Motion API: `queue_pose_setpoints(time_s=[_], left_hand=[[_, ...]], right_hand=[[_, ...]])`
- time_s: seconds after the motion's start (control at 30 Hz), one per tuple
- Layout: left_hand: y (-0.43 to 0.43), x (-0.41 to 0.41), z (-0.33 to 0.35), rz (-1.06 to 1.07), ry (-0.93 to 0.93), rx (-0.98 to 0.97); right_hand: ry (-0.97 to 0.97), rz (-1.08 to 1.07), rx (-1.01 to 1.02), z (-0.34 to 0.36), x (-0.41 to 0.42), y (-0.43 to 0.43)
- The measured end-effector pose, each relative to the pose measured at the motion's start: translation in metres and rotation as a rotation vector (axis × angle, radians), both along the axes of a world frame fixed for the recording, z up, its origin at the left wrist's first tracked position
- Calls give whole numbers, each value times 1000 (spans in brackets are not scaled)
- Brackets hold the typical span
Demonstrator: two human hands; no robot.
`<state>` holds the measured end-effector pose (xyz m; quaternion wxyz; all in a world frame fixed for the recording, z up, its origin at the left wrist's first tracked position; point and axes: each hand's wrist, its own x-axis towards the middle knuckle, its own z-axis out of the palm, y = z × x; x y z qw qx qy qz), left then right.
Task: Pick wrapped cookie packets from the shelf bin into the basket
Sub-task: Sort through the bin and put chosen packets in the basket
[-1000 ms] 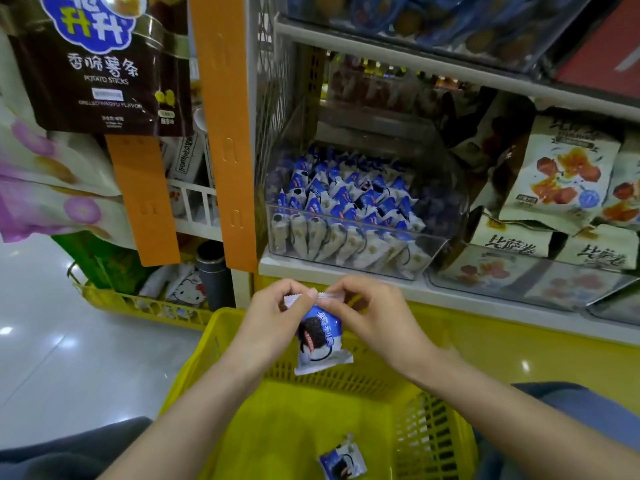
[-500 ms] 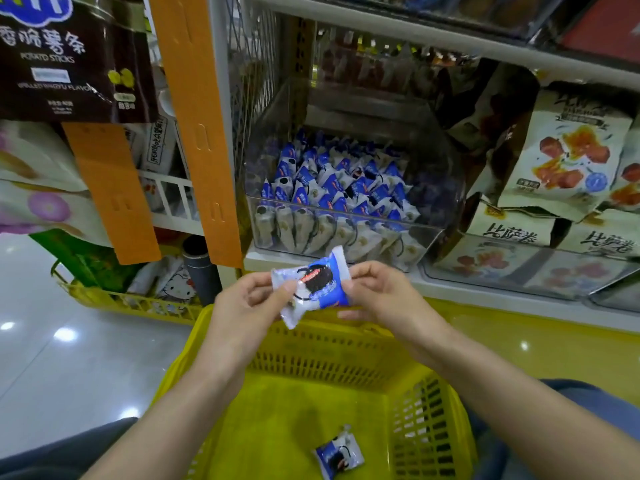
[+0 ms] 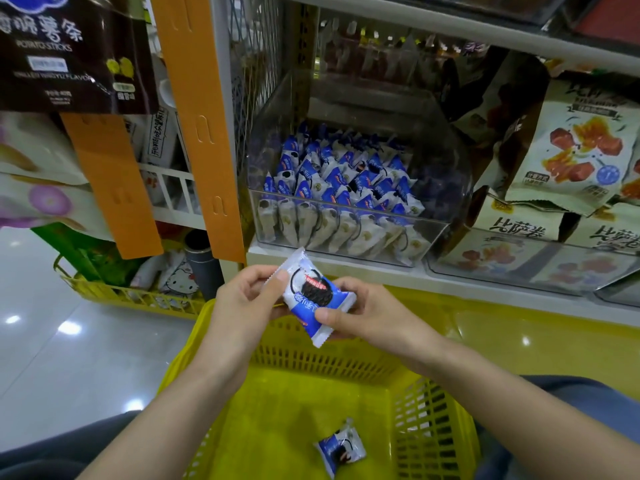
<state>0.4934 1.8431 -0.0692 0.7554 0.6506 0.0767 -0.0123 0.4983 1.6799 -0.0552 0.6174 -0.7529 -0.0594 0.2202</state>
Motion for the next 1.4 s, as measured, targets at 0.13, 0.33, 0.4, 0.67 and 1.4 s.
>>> queue_pose_setpoints(time_s=[0.13,0.33,0.4,0.67,1.4], left_hand=[[2,1,-1,-27,-106,186],[-5,-3,-5,-169,-164,313],[-5,-2,-6,-154,-162,304],[-10,-2,-2,-151,-132,256],[0,-1,7,-106,83,-143]], right_hand=[[-247,-100,-13,-5,3,9],[-395,-138,-102,-11,7,6],[-399,-149,-104,-12,7,7],[-797,-107,-467,-4,3,0],[-753,-162,-279,-2,-9,8]])
